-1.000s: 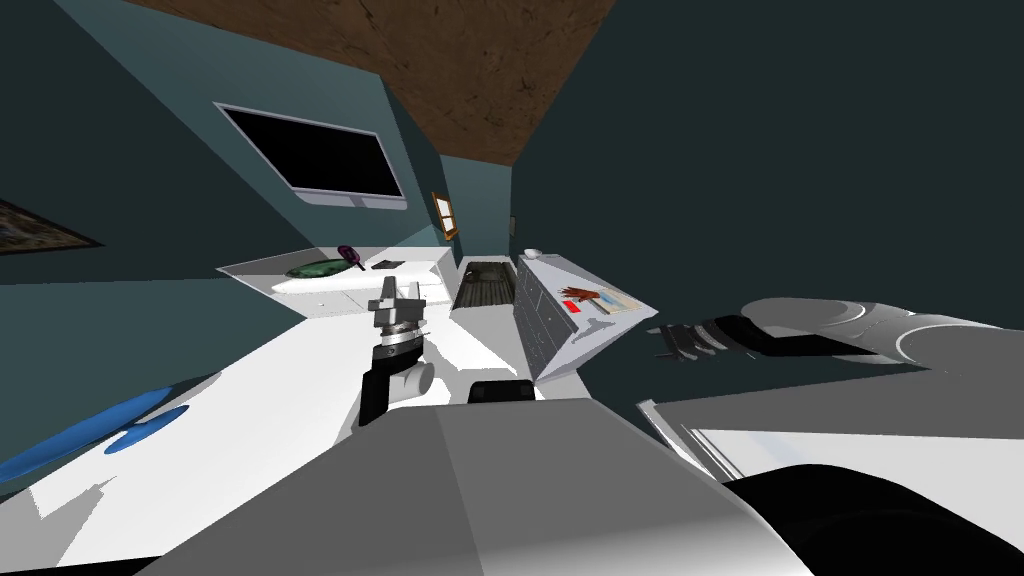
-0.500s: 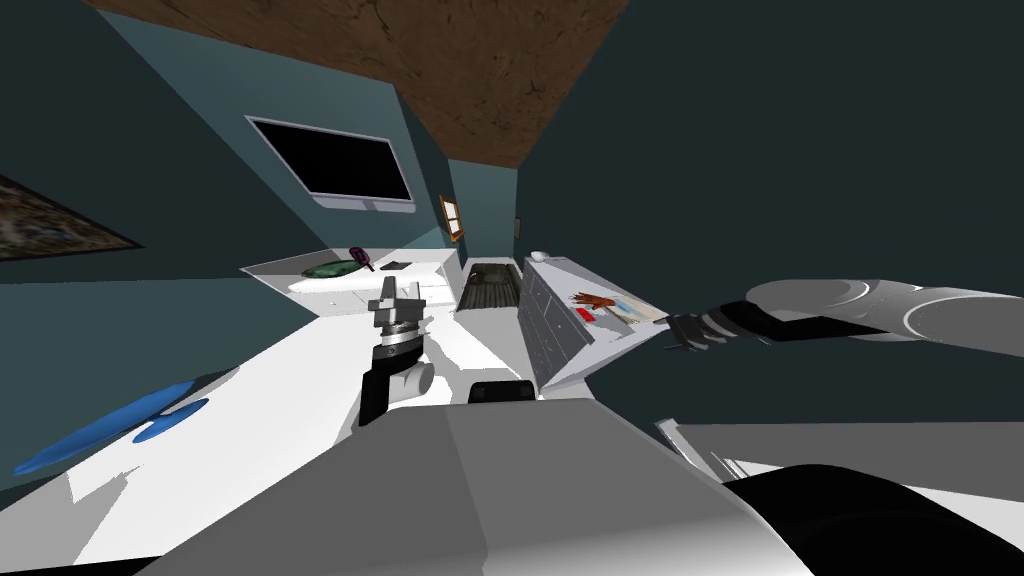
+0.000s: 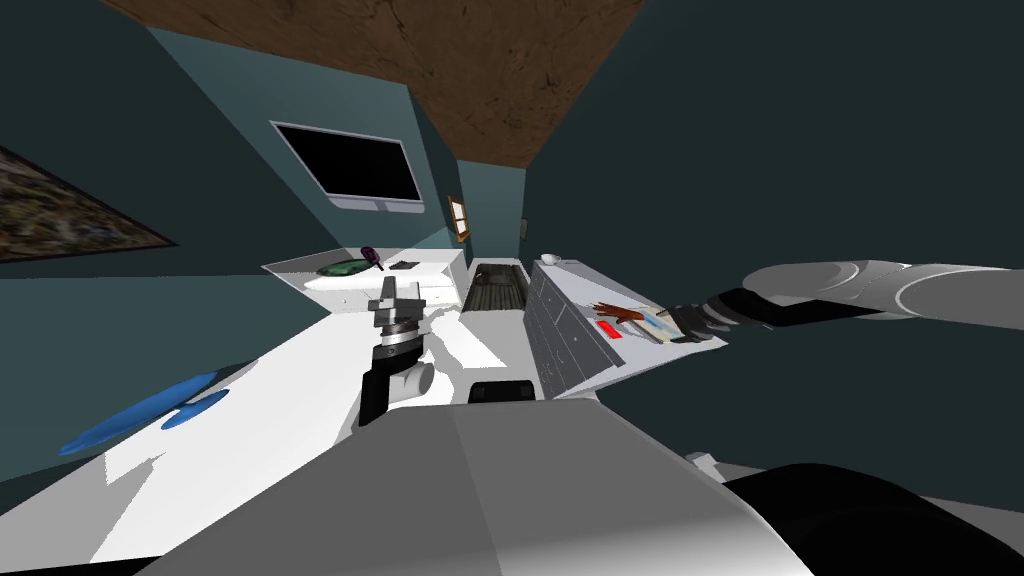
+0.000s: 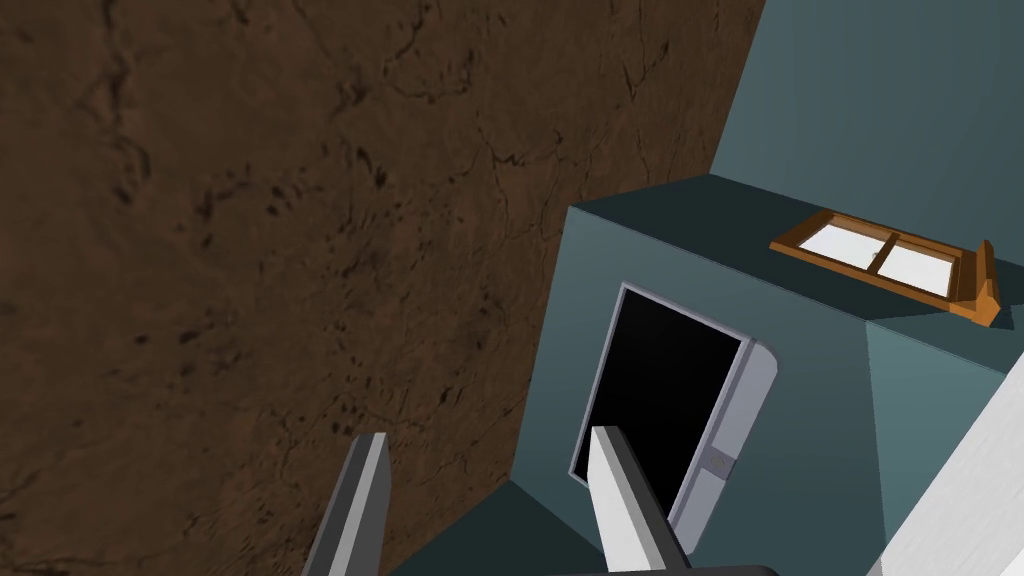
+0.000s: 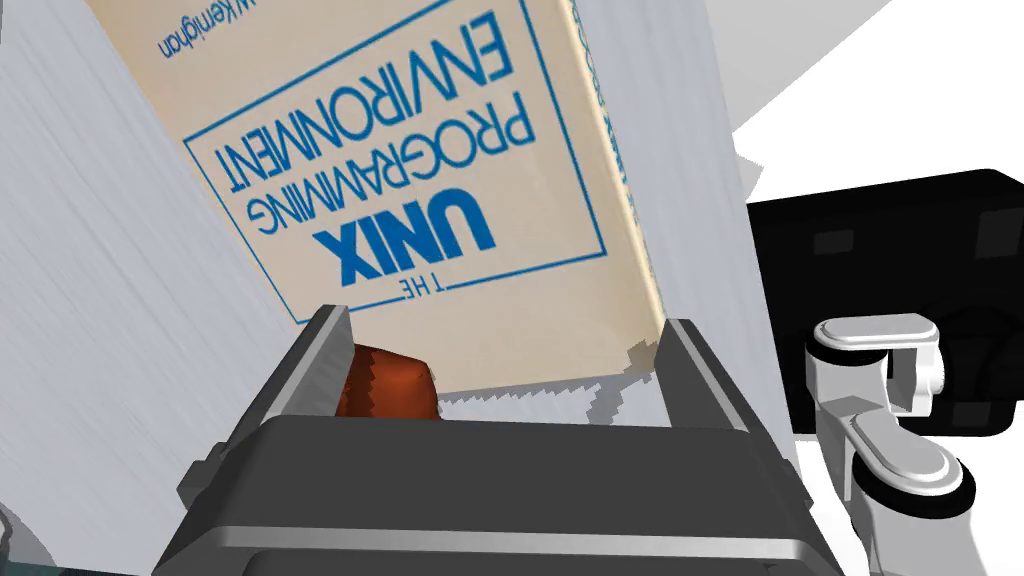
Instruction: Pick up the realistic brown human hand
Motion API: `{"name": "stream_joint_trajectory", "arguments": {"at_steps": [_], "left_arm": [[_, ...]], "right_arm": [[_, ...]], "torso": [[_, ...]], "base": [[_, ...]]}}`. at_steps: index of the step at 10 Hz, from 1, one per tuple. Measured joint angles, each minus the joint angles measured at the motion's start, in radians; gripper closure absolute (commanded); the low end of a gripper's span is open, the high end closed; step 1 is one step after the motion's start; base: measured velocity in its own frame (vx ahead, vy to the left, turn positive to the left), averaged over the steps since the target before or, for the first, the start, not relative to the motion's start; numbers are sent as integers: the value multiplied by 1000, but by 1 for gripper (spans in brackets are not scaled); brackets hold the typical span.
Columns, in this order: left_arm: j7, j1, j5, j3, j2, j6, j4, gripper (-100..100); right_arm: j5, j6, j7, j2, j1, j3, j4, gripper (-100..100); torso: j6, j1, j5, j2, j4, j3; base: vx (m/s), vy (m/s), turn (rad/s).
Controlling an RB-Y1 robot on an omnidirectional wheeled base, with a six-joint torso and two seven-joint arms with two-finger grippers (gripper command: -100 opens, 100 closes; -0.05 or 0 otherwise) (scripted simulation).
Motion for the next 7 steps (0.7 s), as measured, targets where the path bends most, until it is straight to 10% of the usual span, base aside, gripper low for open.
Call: {"name": "stream_joint_trajectory", "arguments": {"at_steps": [2, 3, 4, 7], "left_arm": [[0, 0, 0, 0, 0, 0, 0, 0], [0, 0, 0, 0, 0, 0, 0, 0], [0, 0, 0, 0, 0, 0, 0, 0], [0, 0, 0, 0, 0, 0, 0, 0]], "right_arm": [[0, -1, 5, -30, 8, 11, -6, -100], [0, -1, 5, -31, 8, 12, -7, 0], [0, -1, 5, -31, 8, 12, -7, -100], [17, 43, 17, 22, 4, 43, -19, -100]], "torso": [[-1, 1, 0, -3, -1, -2], [0, -2, -1, 2, 0, 1], [0, -4, -1, 7, 2, 4], [1, -6, -2, 9, 2, 5]], "base": [[128, 67, 98], [15, 8, -2], [21, 7, 94], [15, -2, 53]]}}
